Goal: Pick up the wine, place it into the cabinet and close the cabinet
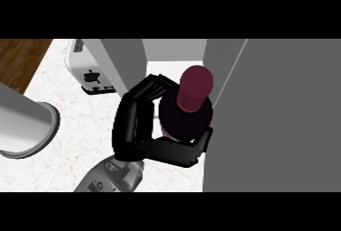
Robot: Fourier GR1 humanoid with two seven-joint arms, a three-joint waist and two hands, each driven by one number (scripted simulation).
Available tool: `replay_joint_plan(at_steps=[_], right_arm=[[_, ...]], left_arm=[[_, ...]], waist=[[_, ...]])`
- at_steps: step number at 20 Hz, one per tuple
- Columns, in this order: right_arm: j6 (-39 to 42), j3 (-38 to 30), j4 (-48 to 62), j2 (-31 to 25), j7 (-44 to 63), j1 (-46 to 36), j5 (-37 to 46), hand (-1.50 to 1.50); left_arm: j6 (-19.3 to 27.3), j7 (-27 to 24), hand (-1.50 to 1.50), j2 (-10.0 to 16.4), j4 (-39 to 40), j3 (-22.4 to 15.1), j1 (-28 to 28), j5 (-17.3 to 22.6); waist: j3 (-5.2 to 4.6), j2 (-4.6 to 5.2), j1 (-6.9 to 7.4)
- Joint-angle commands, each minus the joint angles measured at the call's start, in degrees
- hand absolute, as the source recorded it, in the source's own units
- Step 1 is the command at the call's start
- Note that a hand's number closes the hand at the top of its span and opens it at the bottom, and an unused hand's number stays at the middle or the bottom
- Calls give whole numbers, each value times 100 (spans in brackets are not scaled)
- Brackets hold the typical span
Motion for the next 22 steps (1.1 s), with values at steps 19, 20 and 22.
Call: replay_joint_plan(at_steps=[19, 20, 22], right_arm=[[129, -699, -627, -253, 258, 145, -910, -150], [-183, 44, -714, 86, 339, -30, -112, -150], [128, -543, -622, -265, 328, 13, -754, -150]], left_arm=[[728, -1656, 150, -1, 1656, -33, -535, 1349], [749, -1819, 150, -1, 1834, -159, -510, 1367], [330, -1995, 150, -1, 2069, -8, -283, 1313]], waist=[[-1, 14, -35], [-5, 15, -14], [-2, 14, -12]])
